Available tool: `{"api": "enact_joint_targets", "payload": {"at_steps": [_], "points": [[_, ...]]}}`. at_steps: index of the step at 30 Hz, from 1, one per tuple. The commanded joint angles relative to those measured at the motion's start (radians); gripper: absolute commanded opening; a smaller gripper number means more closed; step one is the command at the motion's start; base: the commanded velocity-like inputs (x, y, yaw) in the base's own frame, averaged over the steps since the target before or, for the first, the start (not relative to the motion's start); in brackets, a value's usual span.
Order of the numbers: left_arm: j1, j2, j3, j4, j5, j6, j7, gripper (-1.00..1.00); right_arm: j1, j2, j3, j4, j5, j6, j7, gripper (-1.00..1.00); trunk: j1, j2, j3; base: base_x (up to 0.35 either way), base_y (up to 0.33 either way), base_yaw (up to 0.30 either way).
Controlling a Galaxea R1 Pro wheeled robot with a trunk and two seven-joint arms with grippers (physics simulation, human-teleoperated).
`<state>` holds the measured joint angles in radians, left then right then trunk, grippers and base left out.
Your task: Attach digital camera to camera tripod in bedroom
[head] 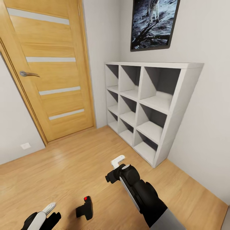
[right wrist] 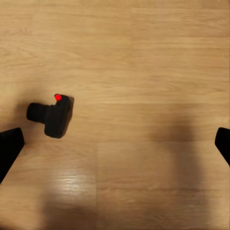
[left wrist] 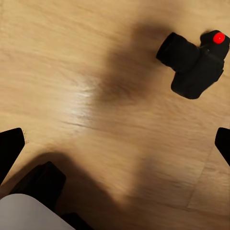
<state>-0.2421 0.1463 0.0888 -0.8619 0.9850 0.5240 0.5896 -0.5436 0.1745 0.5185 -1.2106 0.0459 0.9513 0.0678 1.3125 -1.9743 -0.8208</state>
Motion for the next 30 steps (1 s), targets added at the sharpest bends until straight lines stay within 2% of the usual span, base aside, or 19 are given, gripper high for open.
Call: {"api": "enact_joint_targets", "payload": {"at_steps": [1,7,13,14,15,22,30], "points": [[-0.001,0.000,0.000,-0.002,0.009,0.002,0.008,1.00,-0.001,0.000,0.000,-0.001,0.005,0.005,0.006,1.00,0.000,0.000,-0.001,0.000,-0.005,0.257],[-0.004,-0.001,-0.001,-0.002,0.009,0.002,0.007,1.00,-0.001,0.000,0.000,-0.001,0.005,0.005,0.007,1.00,0.000,0.000,-0.001,0.000,-0.003,0.213],[-0.007,-0.004,-0.004,-0.004,0.009,0.002,0.004,1.00,0.000,0.000,0.001,-0.002,0.005,0.005,0.007,1.00,0.000,0.000,-0.001,0.010,-0.018,0.090],[-0.019,-0.004,-0.073,-0.017,0.008,0.002,0.002,1.00,0.000,0.000,0.000,-0.011,0.006,0.004,0.007,1.00,0.000,0.000,-0.001,0.200,-0.216,0.011],[-0.022,-0.004,-0.080,-0.018,0.008,0.002,0.002,1.00,0.000,0.000,0.000,-0.012,0.006,0.004,0.007,1.00,0.000,0.000,-0.001,0.209,-0.223,0.009],[-0.029,-0.005,-0.101,-0.021,0.008,0.002,0.003,1.00,0.001,0.000,0.001,-0.018,0.006,0.003,0.006,1.00,0.000,0.000,-0.001,0.182,-0.189,0.005],[-0.048,-0.005,-0.107,-0.025,0.010,0.006,0.007,1.00,0.003,0.000,0.001,-0.036,0.006,0.002,0.007,1.00,0.000,0.000,-0.001,0.039,-0.040,0.001]]}}
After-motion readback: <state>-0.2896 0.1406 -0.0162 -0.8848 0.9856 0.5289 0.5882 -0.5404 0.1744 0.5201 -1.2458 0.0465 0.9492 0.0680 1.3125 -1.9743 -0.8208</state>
